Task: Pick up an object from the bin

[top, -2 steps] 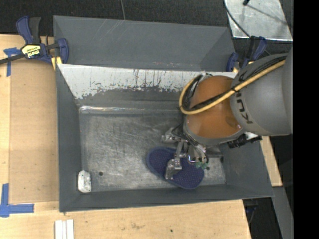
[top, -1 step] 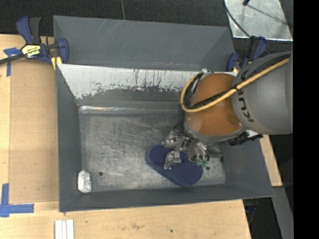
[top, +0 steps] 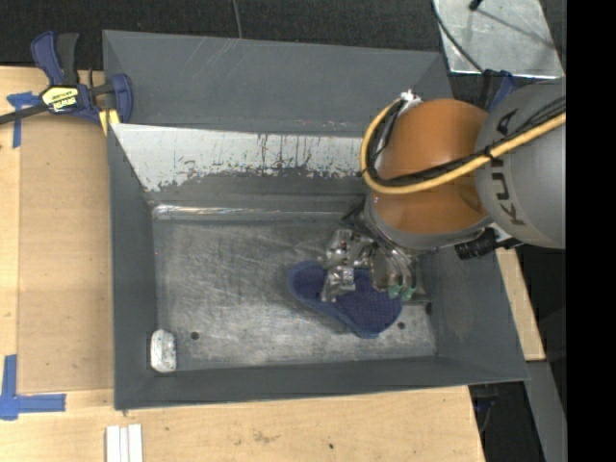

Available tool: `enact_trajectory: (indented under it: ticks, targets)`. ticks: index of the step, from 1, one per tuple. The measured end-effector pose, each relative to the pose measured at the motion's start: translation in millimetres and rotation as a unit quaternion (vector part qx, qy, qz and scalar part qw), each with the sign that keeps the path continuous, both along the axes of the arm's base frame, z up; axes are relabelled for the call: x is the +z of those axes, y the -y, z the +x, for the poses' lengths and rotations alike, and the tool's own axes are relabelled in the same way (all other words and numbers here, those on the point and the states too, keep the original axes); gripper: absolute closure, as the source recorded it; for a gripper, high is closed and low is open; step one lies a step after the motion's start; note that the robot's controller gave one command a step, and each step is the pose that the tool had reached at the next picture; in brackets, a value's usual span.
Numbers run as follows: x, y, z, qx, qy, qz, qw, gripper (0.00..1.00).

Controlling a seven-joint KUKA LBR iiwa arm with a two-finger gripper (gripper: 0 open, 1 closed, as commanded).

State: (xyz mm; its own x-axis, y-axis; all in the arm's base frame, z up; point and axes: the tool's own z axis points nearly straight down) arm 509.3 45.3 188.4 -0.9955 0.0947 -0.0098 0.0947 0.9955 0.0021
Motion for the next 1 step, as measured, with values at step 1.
enact_trajectory:
  ticks: [1]
  targets:
    - [67.5, -8.8, -3.8, 0.138, -0.0002, -0.001, 0.9905, 1.00]
